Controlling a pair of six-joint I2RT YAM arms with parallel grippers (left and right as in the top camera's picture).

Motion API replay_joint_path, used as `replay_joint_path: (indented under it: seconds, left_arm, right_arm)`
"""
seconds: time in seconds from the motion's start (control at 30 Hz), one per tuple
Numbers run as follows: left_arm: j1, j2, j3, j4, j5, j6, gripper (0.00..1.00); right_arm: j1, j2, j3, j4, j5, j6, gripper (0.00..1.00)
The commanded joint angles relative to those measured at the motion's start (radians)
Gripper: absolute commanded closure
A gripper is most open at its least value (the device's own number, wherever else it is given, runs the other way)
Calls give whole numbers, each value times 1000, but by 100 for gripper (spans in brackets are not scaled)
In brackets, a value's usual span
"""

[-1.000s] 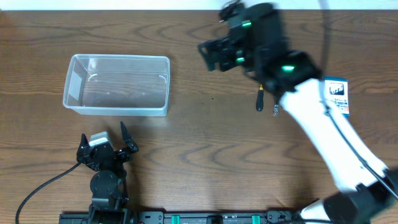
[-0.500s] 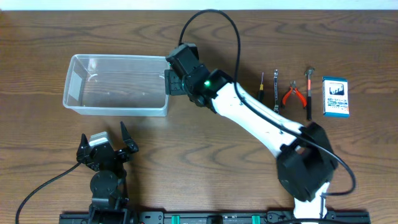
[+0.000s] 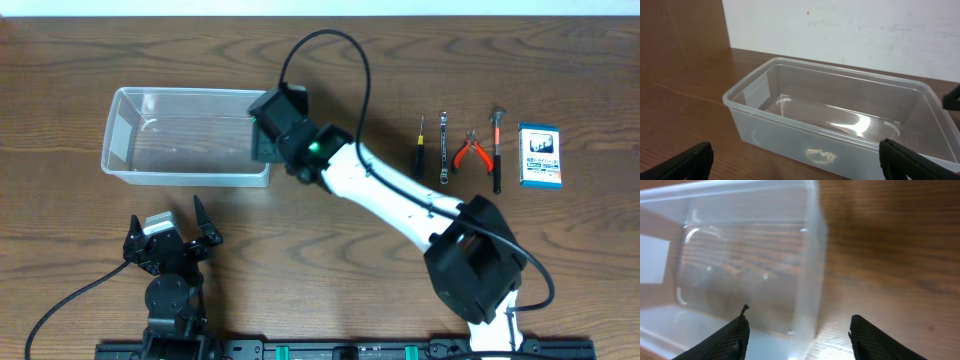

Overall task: Pack container
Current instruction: 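Reach the right gripper to the near-right rim of the clear container, then grip the container rim and drag it rightward toward the tools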

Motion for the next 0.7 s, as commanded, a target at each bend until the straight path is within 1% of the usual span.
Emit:
replay_joint_path:
  seconds: [0.0,0.13,0.27,0.43,0.53,0.6,0.67]
  left_arm:
    - [-3,-4,-22,-29,-20,2,2]
    - [-3,-4,-22,-29,-19,2,2]
    - [-3,-4,-22,-29,-19,2,2]
    - [-3,-4,-22,-29,-19,2,2]
    - [-3,-4,-22,-29,-20,2,2]
    - [-3,-4,-22,-29,-20,2,2]
    - [-3,-4,-22,-29,-20,2,2]
  right_arm:
    - [29,37,19,14,68,51,33]
    - [34,81,19,16,70,73,32]
    - [25,106,19,17,74,72,39]
    - [21,114,19,0,105,63,55]
    - [19,115,19,-26,138,53,67]
    - [17,115,19,-28,150,6,77]
    - [14,113,25,-38,164,-44,83]
